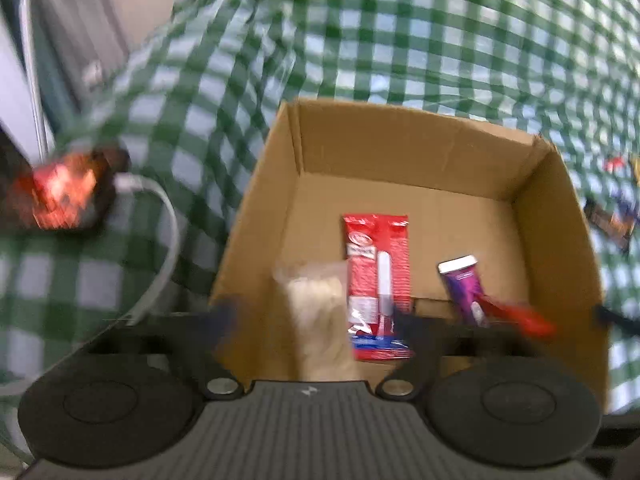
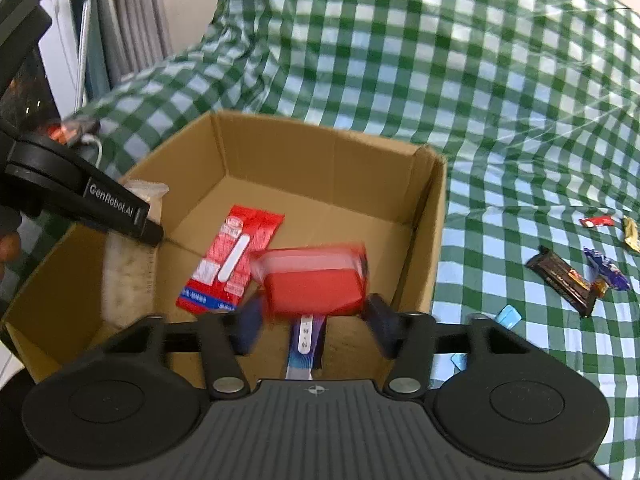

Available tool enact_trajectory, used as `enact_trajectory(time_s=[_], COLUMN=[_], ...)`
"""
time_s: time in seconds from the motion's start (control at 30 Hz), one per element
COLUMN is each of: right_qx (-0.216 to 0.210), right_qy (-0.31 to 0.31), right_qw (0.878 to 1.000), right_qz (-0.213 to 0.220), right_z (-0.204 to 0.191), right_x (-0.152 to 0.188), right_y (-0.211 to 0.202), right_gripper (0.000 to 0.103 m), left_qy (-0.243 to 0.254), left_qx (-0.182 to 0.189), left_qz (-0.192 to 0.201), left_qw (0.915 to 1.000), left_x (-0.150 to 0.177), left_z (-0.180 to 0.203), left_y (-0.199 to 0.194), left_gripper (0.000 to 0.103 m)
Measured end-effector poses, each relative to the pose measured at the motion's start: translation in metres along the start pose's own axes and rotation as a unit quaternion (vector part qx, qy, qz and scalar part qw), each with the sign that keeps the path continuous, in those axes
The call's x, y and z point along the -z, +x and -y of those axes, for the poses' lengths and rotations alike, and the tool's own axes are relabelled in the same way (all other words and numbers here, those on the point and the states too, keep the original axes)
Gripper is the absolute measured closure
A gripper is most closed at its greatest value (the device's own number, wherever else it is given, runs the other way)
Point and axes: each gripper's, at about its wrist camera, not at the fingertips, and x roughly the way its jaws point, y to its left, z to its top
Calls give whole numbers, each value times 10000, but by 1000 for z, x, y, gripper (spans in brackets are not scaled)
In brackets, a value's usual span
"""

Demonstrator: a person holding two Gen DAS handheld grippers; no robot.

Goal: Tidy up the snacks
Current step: 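Open both grippers to drop the cracker pack and red wrapper into the box, then withdraw both tools from the box and move toward the remaining snacks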

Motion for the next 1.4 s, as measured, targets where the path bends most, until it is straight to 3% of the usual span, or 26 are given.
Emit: enact_trajectory(time_s=[0.13,0.3,0.4,0.53,0.93,1.4], right_qx=[204,148,113,185,354,434], right_qy=[-241,-9,201,151,-179,-249], right_qw=[9987,9997,9997,9997,9929,9857], right_qz=[396,185,7,99,1124,1612], right_z=[-6,-10,-17,-31,-52,-59], right_x=[0,20,36,50,80,111], right_y=[-27,-63,-87,-119,-220,-265], right_gripper=[7,6,5,5,1,1], left_qy=[643,328,262,250,-110,-77], left_qx=[-458,-65,8,-61,-196,-183], left_qz=[499,28,-33,110,822,1143], left_qw=[9956,9994,9997,9996,9964,9932], left_x=[22,62,87,106,151,181], left_z=[5,-1,-1,2,6,15], left_y=[-34,-68,-95,-129,-222,-262], left_gripper=[0,0,0,0,0,0])
